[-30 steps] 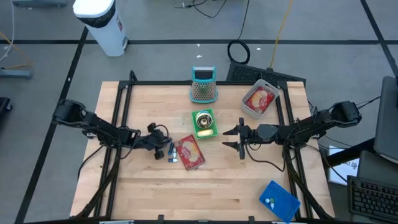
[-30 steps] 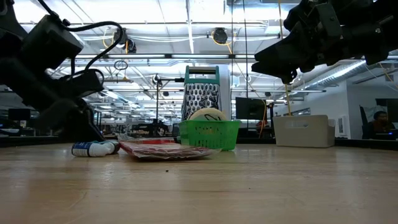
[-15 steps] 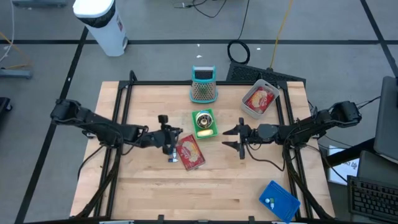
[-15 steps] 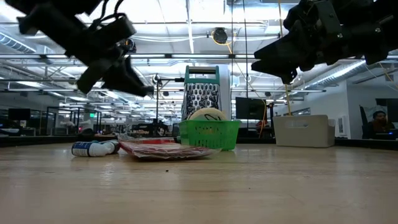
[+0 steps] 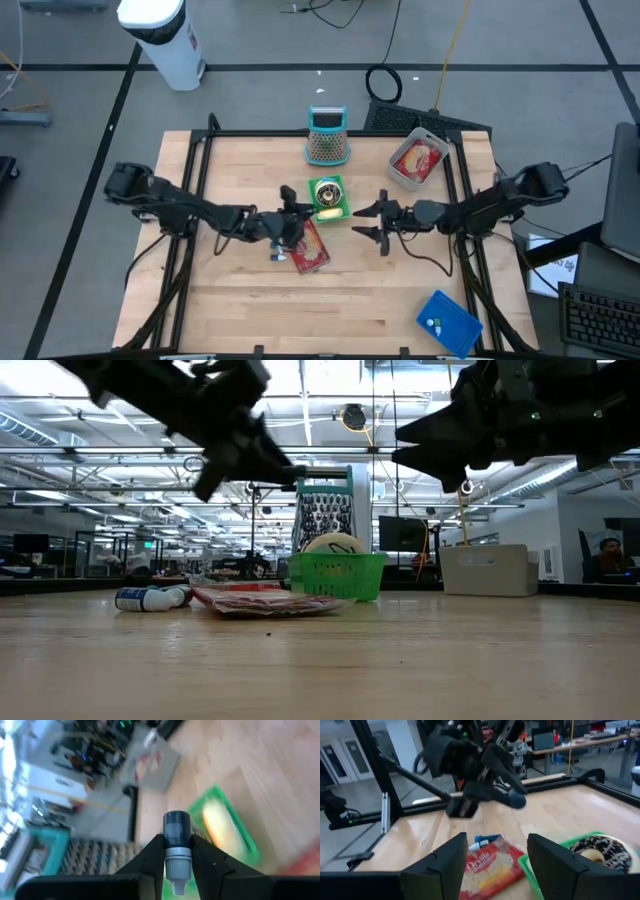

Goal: Pick & Place Food Item
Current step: Put the purple food coloring bottle into the blue bin

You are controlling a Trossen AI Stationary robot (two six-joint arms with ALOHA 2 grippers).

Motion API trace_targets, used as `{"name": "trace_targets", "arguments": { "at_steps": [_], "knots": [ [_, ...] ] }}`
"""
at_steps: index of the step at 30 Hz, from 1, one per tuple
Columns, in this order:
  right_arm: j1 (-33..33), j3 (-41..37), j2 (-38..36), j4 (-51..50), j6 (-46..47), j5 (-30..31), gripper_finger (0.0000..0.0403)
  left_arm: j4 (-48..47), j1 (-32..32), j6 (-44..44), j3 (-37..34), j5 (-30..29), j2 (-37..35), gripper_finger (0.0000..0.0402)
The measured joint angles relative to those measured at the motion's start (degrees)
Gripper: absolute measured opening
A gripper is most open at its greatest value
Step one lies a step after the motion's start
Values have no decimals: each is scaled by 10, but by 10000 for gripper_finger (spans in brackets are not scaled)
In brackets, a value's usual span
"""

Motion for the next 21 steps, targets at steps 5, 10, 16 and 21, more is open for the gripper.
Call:
{"name": "trace_targets", "arguments": {
  "at_steps": [5,10,16,21],
  "knots": [
    [0,24,84,98,14,0,196,41,0,76,52,2,64,78],
    [-9,84,151,104,26,0,196,29,-1,112,103,-8,108,81],
    [-26,127,189,107,83,-12,196,32,-10,158,120,-47,118,77],
    [-32,128,185,103,87,-8,196,31,-17,160,120,-86,118,80]
  ]
}}
